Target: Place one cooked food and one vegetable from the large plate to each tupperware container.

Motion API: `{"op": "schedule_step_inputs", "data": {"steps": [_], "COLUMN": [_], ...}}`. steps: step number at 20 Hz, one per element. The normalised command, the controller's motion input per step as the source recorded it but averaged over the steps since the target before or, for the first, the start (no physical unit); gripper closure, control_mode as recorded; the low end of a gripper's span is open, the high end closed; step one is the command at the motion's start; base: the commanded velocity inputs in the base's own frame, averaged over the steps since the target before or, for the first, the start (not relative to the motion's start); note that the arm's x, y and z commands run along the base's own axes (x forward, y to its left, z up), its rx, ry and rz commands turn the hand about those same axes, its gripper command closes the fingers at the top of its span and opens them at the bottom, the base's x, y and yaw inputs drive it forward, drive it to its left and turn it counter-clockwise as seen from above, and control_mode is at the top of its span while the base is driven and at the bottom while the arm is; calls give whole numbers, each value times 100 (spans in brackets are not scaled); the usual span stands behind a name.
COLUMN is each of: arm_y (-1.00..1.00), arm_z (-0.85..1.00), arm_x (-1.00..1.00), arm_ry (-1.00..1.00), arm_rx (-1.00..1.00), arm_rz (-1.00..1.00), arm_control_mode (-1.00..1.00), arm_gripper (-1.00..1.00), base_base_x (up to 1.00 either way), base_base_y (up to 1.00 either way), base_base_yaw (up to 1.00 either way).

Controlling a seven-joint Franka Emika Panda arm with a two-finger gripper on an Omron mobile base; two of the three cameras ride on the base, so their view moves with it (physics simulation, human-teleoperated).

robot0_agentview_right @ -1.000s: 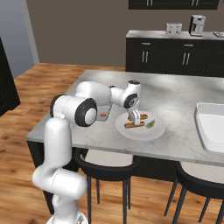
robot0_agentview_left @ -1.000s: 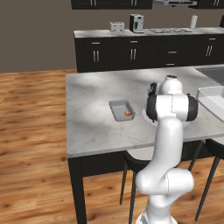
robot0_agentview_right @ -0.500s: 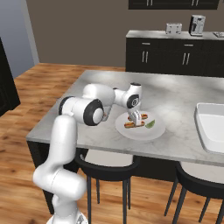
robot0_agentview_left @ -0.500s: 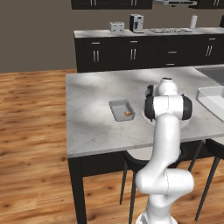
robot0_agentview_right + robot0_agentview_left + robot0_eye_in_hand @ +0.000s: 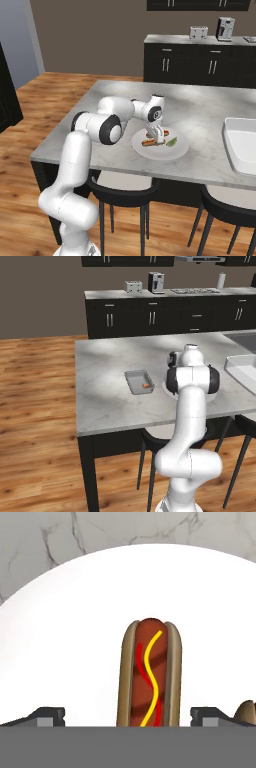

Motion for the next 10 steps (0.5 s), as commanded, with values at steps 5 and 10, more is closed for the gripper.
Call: {"op": "schedule_step_inputs", "data": {"steps": [5, 10], "arm_y": [0, 3], "arm_z": [-13, 0], "arm_x": [-23, 2], "arm_ry": [-2, -5], "arm_rx": [0, 0], "arm_rz": [4, 10], "arm_control_mode": [-100, -100], "arm_gripper": [-100, -100], "base_base_x": [0, 0], "base_base_y": [0, 0], "base_base_yaw": [0, 0]}}
